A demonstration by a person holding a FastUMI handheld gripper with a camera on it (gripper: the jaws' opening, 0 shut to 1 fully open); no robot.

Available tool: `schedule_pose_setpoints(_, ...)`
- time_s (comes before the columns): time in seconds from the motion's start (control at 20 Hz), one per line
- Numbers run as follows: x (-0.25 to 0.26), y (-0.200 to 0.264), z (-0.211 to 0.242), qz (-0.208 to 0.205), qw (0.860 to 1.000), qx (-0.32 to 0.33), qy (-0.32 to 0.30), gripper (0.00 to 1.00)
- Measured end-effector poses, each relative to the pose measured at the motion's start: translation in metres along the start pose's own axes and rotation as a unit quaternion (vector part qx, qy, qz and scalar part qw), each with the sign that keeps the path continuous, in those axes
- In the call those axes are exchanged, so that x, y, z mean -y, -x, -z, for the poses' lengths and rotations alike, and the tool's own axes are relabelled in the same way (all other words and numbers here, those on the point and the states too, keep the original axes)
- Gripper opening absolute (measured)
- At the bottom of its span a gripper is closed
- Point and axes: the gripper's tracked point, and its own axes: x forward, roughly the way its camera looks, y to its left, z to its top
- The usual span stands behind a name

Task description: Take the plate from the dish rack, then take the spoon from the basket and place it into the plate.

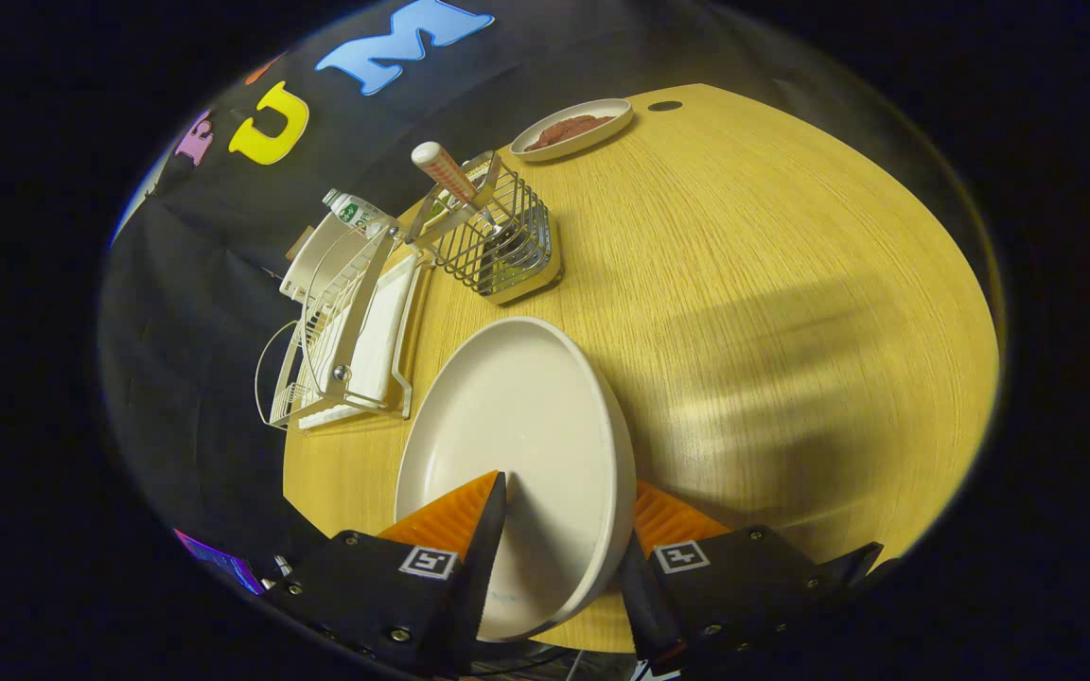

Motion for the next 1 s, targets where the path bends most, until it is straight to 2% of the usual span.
schedule_pose_setpoints(0.15, 0.024, 0.007, -0.010, 0.058, 0.997, 0.027, 0.053, 0.62)
schedule_pose_setpoints(0.25, 0.030, 0.016, -0.017, 0.078, 0.992, 0.048, 0.091, 0.62)
schedule_pose_setpoints(0.4, 0.028, 0.044, -0.042, 0.099, 0.979, 0.112, 0.138, 0.62)
schedule_pose_setpoints(0.55, 0.005, 0.077, -0.078, 0.080, 0.965, 0.200, 0.151, 0.62)
schedule_pose_setpoints(0.7, -0.011, 0.107, -0.116, 0.083, 0.939, 0.277, 0.184, 0.62)
schedule_pose_setpoints(0.8, -0.022, 0.122, -0.133, 0.091, 0.925, 0.306, 0.204, 0.62)
schedule_pose_setpoints(1.0, -0.055, 0.137, -0.161, 0.057, 0.906, 0.357, 0.219, 0.62)
